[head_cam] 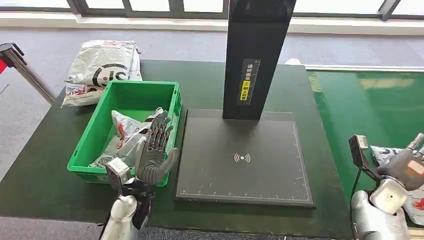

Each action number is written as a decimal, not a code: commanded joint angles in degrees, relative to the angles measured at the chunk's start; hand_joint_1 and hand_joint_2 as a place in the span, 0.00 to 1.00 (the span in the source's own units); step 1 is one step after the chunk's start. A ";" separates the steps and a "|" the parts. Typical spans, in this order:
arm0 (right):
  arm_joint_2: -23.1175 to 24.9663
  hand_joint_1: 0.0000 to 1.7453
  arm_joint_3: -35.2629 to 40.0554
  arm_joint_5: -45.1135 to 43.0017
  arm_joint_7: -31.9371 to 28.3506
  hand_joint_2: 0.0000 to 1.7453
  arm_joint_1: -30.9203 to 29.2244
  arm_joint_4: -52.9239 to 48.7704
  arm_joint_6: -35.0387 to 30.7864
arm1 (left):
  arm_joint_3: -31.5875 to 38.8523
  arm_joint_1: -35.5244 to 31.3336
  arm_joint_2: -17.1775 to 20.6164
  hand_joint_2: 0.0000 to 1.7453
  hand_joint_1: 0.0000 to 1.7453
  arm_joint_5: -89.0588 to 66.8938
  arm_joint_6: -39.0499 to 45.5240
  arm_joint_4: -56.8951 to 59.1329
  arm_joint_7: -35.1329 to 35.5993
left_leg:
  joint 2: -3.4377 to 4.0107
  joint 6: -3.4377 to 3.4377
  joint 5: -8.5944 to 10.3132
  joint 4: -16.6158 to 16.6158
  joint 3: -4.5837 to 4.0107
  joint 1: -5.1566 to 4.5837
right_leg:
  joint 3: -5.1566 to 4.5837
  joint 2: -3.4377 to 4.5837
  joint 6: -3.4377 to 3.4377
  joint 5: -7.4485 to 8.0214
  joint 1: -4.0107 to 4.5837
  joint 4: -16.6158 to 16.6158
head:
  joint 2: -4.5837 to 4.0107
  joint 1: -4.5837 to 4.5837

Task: Moved the parcel from conveyor to table for the left to box.

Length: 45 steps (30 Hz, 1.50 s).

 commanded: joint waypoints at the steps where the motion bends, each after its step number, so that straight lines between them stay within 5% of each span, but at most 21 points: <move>1: 5.47 0.00 -25.70 -4.11 -12.04 1.00 -7.87 12.27 -0.02 | -0.18 1.22 0.97 1.00 0.00 -0.71 0.30 0.00 0.22 | 0.25 -0.07 -0.04 -0.15 0.26 0.06 | 0.22 0.16 -0.13 0.03 0.08 -0.19 | 0.00 0.02; 3: 3.72 0.00 -20.22 -5.89 -8.35 1.00 -8.43 17.21 -0.02 | -0.18 0.96 1.52 1.00 0.00 -0.17 0.80 0.09 0.22 | 0.22 -0.06 -0.05 -0.17 0.30 0.06 | 0.28 0.13 -0.13 0.04 0.09 -0.20 | 0.00 0.02; 6: 3.48 0.00 -24.35 -5.68 -10.46 1.00 -10.82 22.25 -0.02 | 0.50 1.66 1.48 1.00 0.00 -0.36 0.40 -0.66 0.22 | 0.39 -0.04 -0.07 -0.09 0.23 0.07 | 0.15 0.34 -0.08 0.07 0.09 -0.15 | 0.00 0.02; 36: 0.37 0.00 -25.68 0.71 3.35 1.00 -10.33 27.71 -0.02 | 2.76 2.75 2.70 1.00 0.00 -1.01 1.70 -0.58 0.22 | 0.23 -0.05 -0.04 -0.12 0.21 0.04 | 0.17 0.16 -0.11 0.02 0.06 -0.13 | 0.00 0.02; 45: -0.48 0.00 -26.04 0.65 3.47 1.00 -10.56 31.25 0.77 | 2.70 2.53 2.92 1.00 0.00 -0.71 1.44 -0.66 0.22 | 0.16 -0.03 -0.03 -0.05 0.09 0.02 | 0.05 0.13 -0.06 0.01 0.03 -0.04 | 0.00 0.02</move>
